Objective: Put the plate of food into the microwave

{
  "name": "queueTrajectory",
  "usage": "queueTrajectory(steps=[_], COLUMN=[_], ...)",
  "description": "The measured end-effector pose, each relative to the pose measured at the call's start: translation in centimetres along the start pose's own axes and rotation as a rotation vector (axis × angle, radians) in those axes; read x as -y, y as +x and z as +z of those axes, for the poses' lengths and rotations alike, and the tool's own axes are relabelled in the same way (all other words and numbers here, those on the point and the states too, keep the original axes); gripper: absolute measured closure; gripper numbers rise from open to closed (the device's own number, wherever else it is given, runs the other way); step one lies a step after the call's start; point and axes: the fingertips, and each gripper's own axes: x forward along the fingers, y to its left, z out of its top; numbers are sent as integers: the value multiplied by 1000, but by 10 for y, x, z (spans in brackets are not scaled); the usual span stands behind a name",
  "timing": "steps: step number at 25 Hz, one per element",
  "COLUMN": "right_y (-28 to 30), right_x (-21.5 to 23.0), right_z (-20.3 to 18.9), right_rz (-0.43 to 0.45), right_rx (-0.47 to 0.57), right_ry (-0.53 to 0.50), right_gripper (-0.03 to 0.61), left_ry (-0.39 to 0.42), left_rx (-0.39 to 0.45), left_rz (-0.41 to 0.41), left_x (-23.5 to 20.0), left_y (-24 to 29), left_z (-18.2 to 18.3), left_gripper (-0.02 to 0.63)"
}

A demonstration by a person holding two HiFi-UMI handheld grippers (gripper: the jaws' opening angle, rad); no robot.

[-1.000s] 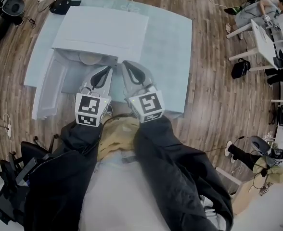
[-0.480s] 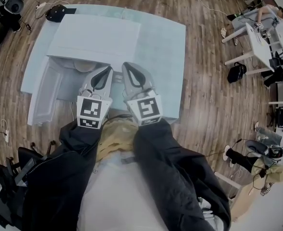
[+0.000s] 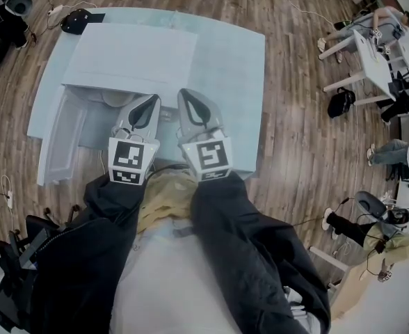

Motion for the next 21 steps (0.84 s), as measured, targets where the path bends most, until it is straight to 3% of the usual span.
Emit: queueTrajectory(steps=[21], right_y=[8], right_x=[-5], right_z=[-9], right_rz=[0], right_rx=[-41], right_ry=[-18], right_gripper=[586], left_ry=[-29], left_rx=[-53], left_rz=[28], left_x=[-11], left_y=[-2], left_z=[-14], left_gripper=[617])
